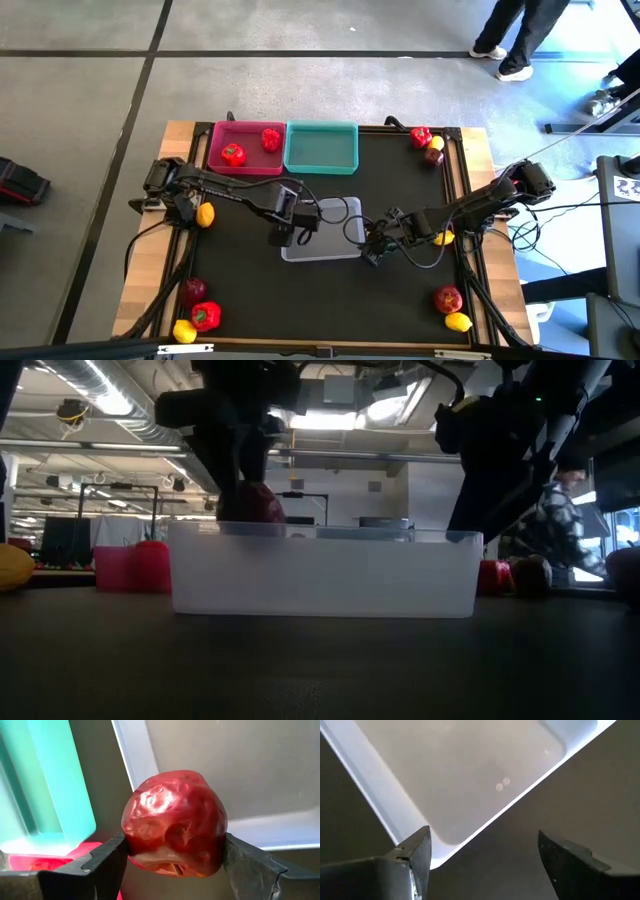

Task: Sort produce into baskets
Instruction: Put the dark red apple into the transparent bin

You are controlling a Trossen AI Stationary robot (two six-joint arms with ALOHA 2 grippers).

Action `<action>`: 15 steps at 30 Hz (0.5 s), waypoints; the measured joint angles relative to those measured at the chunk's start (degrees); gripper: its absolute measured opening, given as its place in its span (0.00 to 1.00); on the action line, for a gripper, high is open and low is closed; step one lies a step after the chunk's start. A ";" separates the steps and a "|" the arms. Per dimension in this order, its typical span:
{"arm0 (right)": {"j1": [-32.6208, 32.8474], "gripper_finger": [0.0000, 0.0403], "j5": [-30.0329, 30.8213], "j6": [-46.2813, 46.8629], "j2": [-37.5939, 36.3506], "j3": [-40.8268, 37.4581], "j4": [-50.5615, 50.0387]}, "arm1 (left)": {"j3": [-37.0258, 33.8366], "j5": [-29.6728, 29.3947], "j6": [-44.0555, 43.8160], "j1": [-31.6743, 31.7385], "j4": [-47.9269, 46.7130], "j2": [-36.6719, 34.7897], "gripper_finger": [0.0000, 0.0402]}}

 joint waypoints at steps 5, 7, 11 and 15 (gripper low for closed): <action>0.00 0.72 2.95 -0.35 0.00 0.02 0.00 | 0.00 0.11 1.83 0.32 2.98 0.00 0.71; 0.00 0.72 3.86 -1.04 0.00 0.02 0.02 | -0.02 0.24 2.18 0.28 2.92 0.00 0.71; 0.00 0.72 5.49 -1.31 0.00 0.04 0.02 | -0.02 0.35 1.63 0.33 2.47 0.00 0.71; 0.00 0.72 5.54 -1.67 0.00 0.04 0.03 | -0.02 2.12 0.75 0.84 1.84 0.62 0.71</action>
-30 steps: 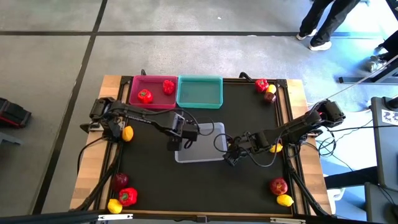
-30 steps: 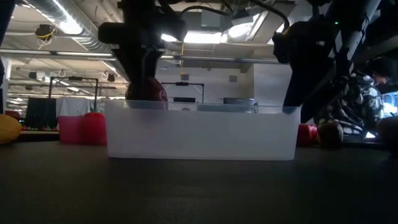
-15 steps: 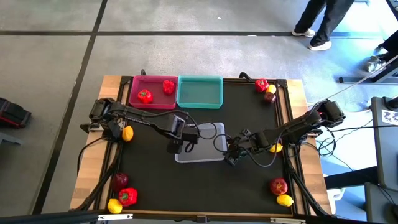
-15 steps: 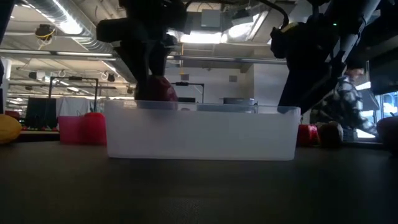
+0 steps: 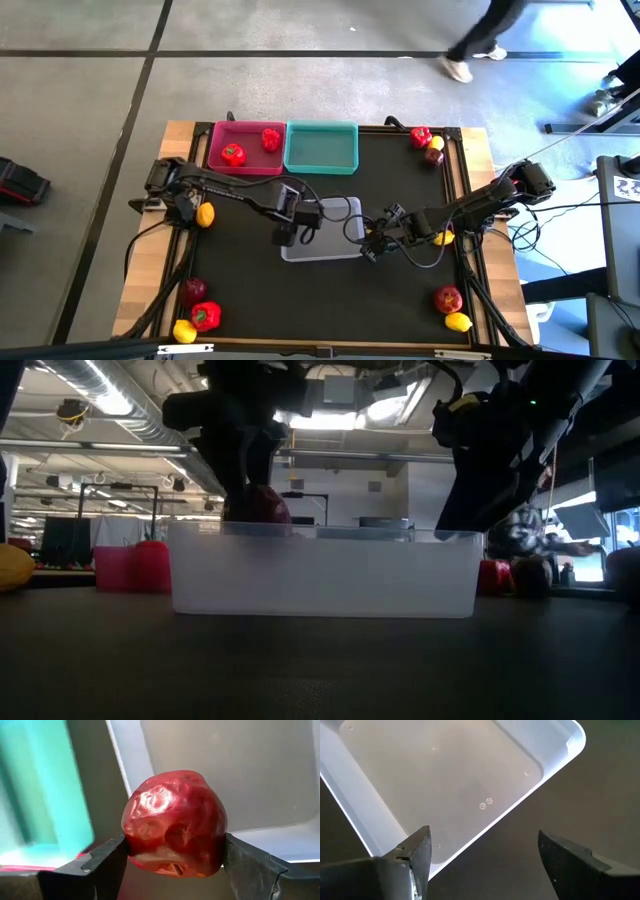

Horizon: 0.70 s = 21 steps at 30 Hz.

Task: Sort produce into baskets
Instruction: Put the dark red apple into the transparent bin

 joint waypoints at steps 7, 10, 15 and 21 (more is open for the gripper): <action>0.00 0.72 0.14 -1.34 -0.02 0.02 0.06 | 0.00 1.35 -0.09 0.71 -1.37 4.27 0.71; 0.00 0.72 0.14 -1.39 -0.02 0.02 0.00 | 0.00 1.37 -0.07 0.71 -2.48 6.21 0.71; 0.00 0.72 0.14 -2.11 -0.02 0.02 -0.03 | 0.24 0.61 0.99 0.60 -3.65 7.70 0.71; 0.00 0.72 0.45 -2.70 -0.02 0.02 -0.01 | 0.09 -1.34 -1.48 0.44 -3.99 7.78 0.80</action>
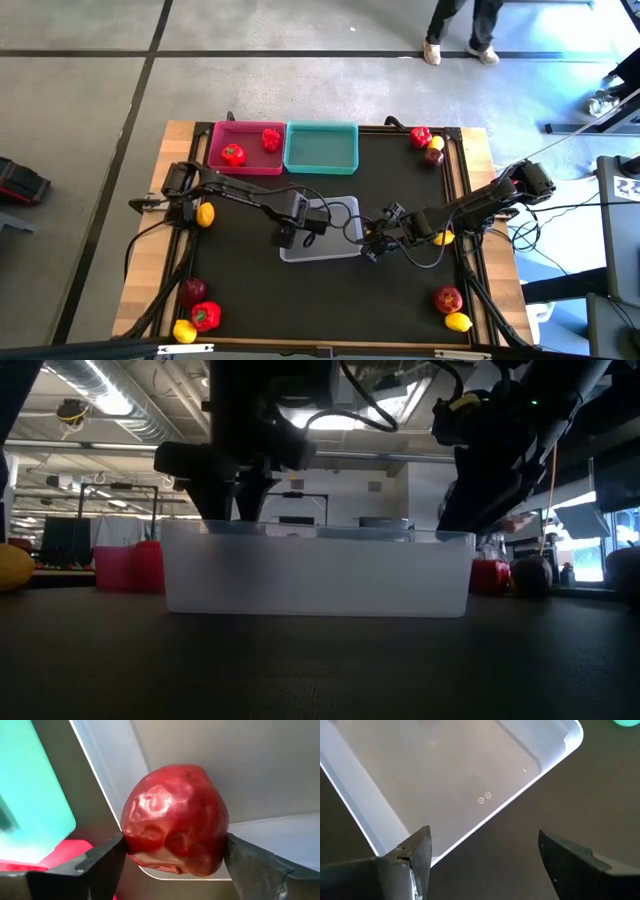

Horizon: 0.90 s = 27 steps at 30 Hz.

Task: Sort produce into baskets
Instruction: Put the dark red apple into the transparent bin, then put the red bell pepper into the red bin

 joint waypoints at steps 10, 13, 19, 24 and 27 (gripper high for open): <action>0.00 0.72 0.98 -0.13 0.00 0.00 0.05 | 2.26 0.05 0.66 -1.97 -0.77 0.22 0.88; 0.00 0.72 1.31 -0.40 0.00 0.00 0.04 | 4.51 -0.08 -0.66 -2.53 -3.65 0.16 0.88; 0.00 0.72 1.74 -1.57 0.00 0.00 0.21 | 6.58 -0.02 -6.18 -4.62 -9.02 -3.49 0.89; 0.00 0.72 2.92 -1.58 0.00 0.00 0.16 | 6.64 0.89 -14.11 -6.31 -13.15 -8.88 0.89; 0.00 0.72 2.92 -1.60 0.00 0.00 0.14 | 6.64 2.58 -19.04 -8.03 -13.96 -12.25 0.89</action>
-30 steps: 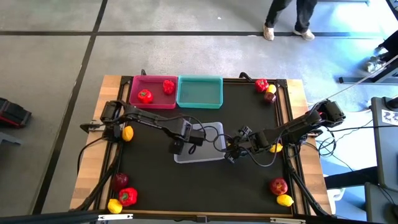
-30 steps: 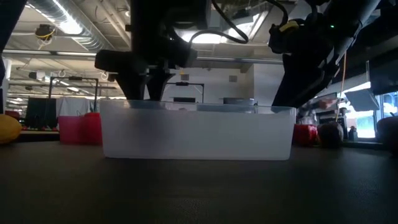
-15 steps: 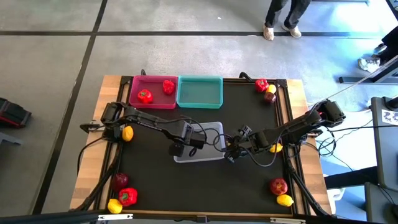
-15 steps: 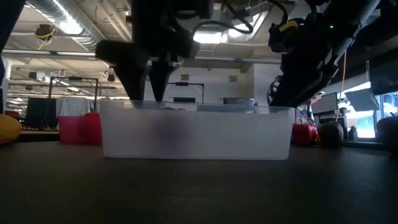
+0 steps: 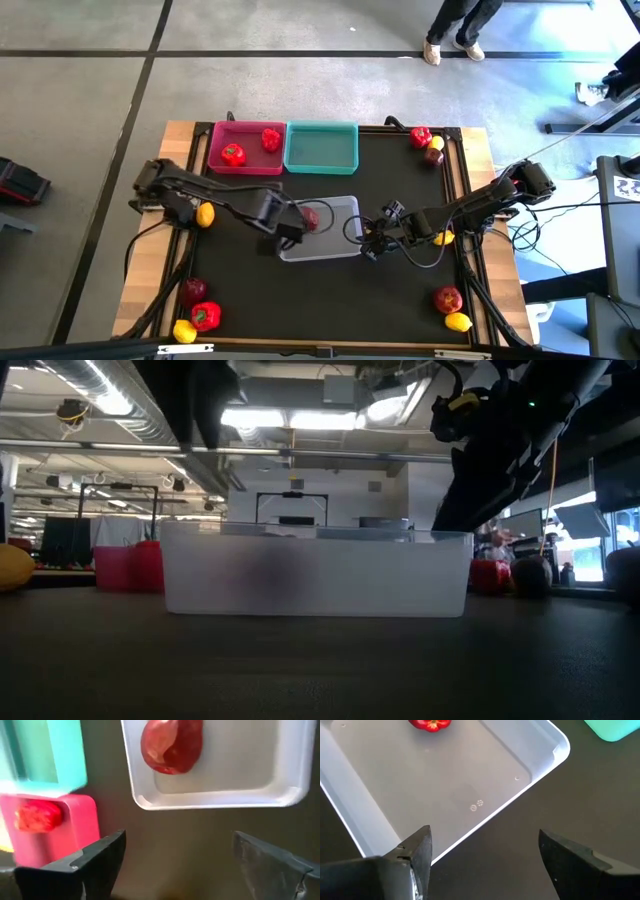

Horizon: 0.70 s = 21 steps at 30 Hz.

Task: Sort produce into baskets
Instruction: Put the red bell pepper into the red bin

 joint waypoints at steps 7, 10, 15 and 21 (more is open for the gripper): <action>0.00 0.72 -0.42 -0.02 0.00 0.00 -0.04 | 0.00 2.49 -13.24 -6.68 -0.26 -5.27 0.89; 0.00 0.72 -0.39 -0.04 0.00 0.00 -0.35 | 0.00 2.80 -19.94 -10.71 -0.33 -6.06 0.89; 0.00 0.72 -0.39 -0.04 0.00 0.00 -0.39 | -0.02 2.87 -30.85 -17.72 -0.32 -6.06 0.89; 0.00 0.72 -0.44 -0.06 0.00 0.00 -0.33 | -0.02 3.87 -46.08 -25.21 -0.31 -6.02 0.89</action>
